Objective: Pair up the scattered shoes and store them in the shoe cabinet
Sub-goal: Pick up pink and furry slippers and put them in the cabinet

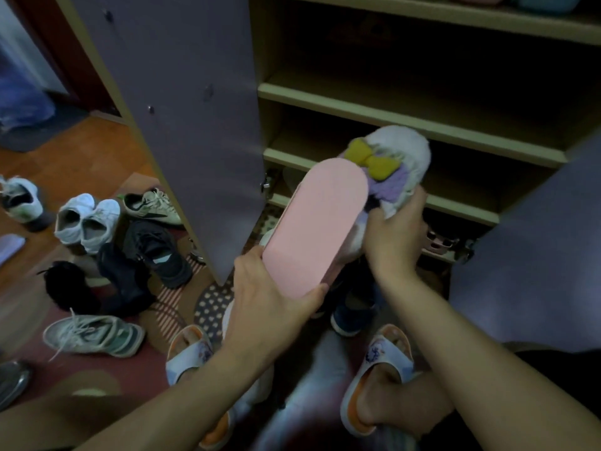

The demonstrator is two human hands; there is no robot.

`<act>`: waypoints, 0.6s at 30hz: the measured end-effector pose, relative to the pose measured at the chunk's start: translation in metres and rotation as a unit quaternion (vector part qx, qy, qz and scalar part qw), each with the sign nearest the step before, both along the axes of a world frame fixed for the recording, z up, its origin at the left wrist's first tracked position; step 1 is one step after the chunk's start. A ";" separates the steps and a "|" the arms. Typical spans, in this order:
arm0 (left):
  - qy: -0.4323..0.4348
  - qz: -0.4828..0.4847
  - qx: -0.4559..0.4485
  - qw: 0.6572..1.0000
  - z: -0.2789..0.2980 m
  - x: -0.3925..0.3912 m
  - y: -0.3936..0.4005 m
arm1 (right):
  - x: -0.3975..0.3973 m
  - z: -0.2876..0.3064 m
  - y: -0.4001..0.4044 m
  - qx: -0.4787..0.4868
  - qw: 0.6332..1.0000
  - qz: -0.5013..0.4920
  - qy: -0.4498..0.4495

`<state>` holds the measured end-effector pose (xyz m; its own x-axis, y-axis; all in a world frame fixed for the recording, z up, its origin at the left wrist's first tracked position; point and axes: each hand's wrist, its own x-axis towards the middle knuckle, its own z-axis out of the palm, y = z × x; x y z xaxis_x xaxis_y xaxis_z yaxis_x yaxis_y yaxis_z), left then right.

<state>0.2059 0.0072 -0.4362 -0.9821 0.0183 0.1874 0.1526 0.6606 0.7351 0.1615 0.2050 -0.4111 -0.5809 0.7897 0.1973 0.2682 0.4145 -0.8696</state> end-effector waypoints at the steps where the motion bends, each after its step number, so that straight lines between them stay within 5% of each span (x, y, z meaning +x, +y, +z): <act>1: -0.010 0.014 0.011 1.000 0.001 -0.001 0.002 | 0.004 -0.005 -0.011 0.022 0.999 0.030 0.001; 6: 0.002 0.018 0.000 1.000 0.002 -0.009 0.003 | 0.018 -0.017 -0.045 -0.014 0.987 0.157 -0.022; 18: -0.051 0.023 0.061 0.997 0.001 -0.014 0.003 | 0.023 -0.025 -0.052 -0.146 0.960 0.237 -0.024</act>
<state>0.1916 0.0097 -0.4350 -0.9954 -0.0449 0.0850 0.0443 0.5703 0.8202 0.1848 0.1530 -0.4358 -0.8920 0.4512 -0.0284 0.1522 0.2405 -0.9587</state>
